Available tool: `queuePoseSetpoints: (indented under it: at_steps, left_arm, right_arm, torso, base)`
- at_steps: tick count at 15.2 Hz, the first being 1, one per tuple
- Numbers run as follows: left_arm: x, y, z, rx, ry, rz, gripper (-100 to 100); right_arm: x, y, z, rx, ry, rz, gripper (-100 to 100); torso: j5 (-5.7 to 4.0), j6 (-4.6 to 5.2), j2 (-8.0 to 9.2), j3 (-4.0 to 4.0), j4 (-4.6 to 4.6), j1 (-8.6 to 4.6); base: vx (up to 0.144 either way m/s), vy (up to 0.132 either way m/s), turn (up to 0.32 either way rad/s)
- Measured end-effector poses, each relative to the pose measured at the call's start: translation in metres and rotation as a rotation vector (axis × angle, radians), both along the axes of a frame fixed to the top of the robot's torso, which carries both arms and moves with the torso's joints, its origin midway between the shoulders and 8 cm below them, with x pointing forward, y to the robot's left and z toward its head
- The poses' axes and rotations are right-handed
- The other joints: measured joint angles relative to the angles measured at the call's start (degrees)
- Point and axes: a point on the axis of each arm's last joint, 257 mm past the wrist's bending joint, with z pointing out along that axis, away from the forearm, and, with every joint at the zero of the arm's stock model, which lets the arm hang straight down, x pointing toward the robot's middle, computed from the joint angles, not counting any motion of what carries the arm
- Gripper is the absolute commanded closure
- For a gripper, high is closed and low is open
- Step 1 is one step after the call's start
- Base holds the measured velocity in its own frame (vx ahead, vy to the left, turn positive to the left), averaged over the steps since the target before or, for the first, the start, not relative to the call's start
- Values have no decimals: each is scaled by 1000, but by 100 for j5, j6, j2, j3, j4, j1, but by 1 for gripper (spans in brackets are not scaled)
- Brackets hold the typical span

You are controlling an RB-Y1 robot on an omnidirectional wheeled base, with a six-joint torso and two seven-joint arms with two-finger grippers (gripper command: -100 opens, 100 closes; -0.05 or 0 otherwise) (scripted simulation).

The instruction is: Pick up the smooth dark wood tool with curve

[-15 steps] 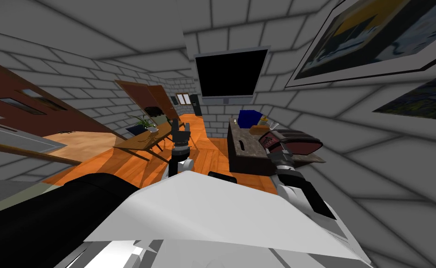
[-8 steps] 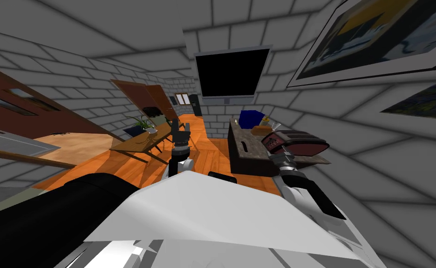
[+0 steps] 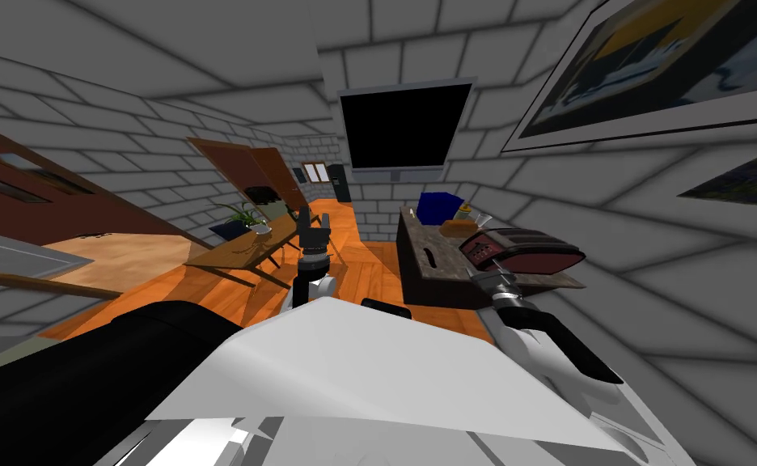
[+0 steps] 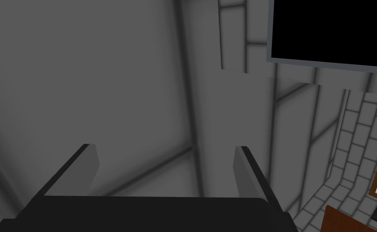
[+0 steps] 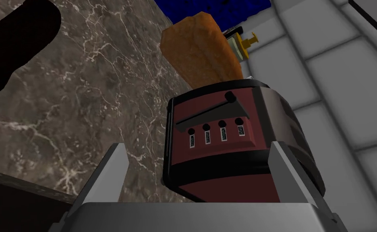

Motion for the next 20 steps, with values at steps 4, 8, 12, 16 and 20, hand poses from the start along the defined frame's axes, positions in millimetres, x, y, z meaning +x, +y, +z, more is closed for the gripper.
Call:
queuePoseSetpoints:
  at_steps: [4,8,12,16,20]
  left_arm:
    - [0,0,0,0,0,0,0]
    - [0,0,0,0,0,0,0]
    - [0,0,0,0,0,0,0]
    - [0,0,0,0,0,0,0]
    - [0,0,0,0,0,0,0]
  right_arm:
    - [-7,-14,-16,76,72,-33,-100]
    - [-13,-26,-32,136,141,-62,-100]
    - [-23,-36,-48,207,208,-97,-100]
    - [-33,-42,-60,266,268,-129,-100]
    - [-44,-49,-73,326,328,-162,-100]
  torso:
    - [1,-1,-1,-1,0,3]
    - [-2,0,-7,-4,-2,-10]
    - [-1,-1,-7,-5,-2,-6]
    - [-2,0,-3,-2,-1,-13]
    - [-4,-1,-9,-6,-3,-21]
  base:
    - [53,86,-22]
    - [60,59,-12]
    - [63,70,-14]
    - [55,54,-12]
    - [67,39,-9]
